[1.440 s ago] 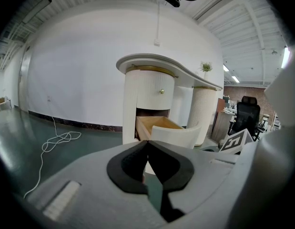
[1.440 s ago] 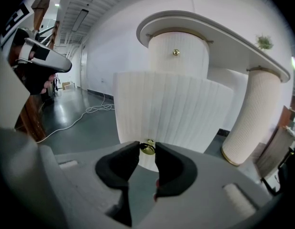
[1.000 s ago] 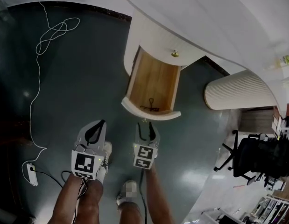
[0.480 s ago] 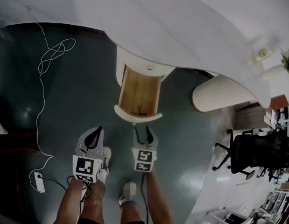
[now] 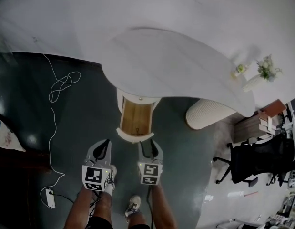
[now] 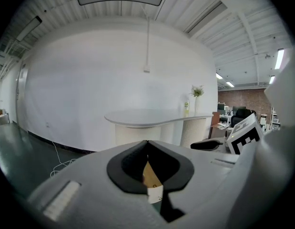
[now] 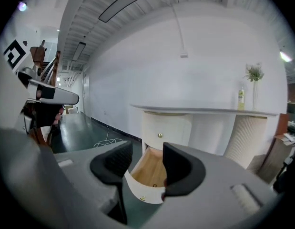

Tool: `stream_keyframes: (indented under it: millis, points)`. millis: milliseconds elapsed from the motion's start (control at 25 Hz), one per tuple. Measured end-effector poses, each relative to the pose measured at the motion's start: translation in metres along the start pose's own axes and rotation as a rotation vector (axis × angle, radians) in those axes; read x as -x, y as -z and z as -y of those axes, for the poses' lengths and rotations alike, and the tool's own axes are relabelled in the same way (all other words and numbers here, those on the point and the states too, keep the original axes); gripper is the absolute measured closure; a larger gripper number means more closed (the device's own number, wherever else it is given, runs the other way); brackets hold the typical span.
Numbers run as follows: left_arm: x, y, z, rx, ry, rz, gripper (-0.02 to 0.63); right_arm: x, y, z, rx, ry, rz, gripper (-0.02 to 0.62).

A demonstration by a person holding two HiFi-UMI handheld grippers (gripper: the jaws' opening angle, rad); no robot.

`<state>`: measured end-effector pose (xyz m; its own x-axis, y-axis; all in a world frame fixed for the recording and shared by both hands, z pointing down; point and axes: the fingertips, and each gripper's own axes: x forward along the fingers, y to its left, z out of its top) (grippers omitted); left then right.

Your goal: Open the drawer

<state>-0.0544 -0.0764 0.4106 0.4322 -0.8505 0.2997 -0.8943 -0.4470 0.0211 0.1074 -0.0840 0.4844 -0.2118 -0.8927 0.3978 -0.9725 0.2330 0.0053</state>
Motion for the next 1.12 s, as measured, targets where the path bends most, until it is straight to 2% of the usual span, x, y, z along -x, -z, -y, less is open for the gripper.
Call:
stream_keyframes:
  millis: [400,640,880,1120]
  points:
    - [0.039,-0.116,0.025,-0.043,0.015,0.064,0.597,0.084,-0.121,0.023,0.012,0.01,0.088,0.403]
    - [0.067,-0.168,0.044,-0.067,0.042,0.09,0.597,0.138,-0.178,0.03,0.022,0.022,0.142,0.405]
    - [0.091,-0.205,0.066,-0.087,0.055,0.107,0.597,0.184,-0.216,0.038,0.022,0.029,0.192,0.423]
    - [0.122,-0.216,0.075,-0.102,0.053,0.108,0.597,0.223,-0.226,0.042,0.041,0.053,0.217,0.469]
